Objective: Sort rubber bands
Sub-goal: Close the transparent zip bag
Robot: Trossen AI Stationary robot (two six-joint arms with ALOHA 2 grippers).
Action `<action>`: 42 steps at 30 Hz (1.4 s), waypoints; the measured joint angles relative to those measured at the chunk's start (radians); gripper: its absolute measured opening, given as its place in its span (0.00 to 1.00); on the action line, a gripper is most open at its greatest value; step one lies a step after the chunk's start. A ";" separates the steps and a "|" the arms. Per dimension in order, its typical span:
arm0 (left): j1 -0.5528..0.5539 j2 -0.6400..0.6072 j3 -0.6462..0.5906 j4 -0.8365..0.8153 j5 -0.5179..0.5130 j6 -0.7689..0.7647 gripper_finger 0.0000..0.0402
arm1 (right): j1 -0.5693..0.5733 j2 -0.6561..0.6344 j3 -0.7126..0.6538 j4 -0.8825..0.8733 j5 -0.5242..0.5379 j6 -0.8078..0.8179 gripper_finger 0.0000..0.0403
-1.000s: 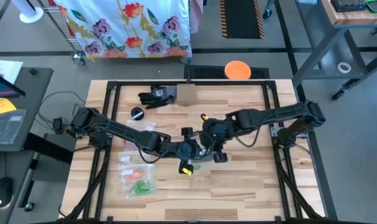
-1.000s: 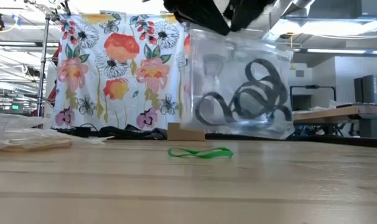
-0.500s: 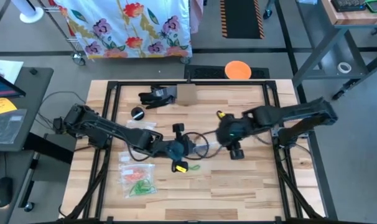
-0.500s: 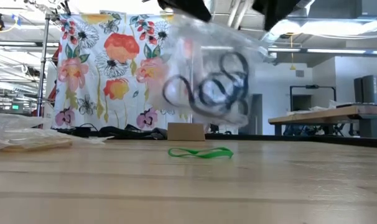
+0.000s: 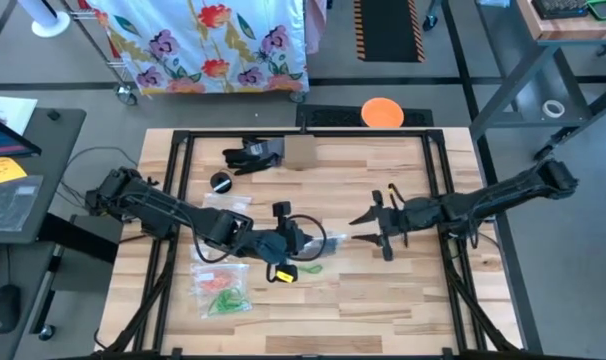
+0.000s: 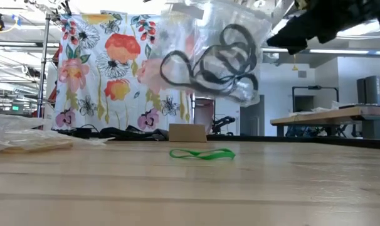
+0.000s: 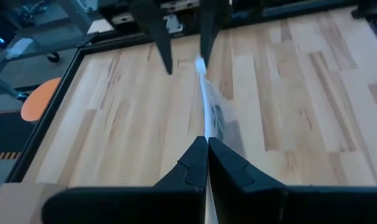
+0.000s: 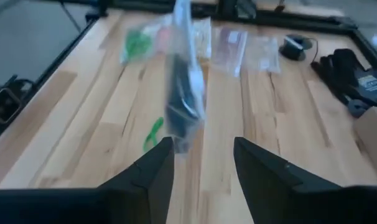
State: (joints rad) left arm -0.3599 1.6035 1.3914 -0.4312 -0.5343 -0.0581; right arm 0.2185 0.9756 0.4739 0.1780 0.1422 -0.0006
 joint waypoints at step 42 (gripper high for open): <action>0.118 0.029 -0.022 0.124 0.193 -0.070 0.50 | 0.012 0.123 -0.004 0.231 -0.012 -0.053 0.00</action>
State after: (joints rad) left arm -0.2418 1.6324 1.3698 -0.3074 -0.3408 -0.1282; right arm 0.2306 1.0985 0.4702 0.4089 0.1307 -0.0534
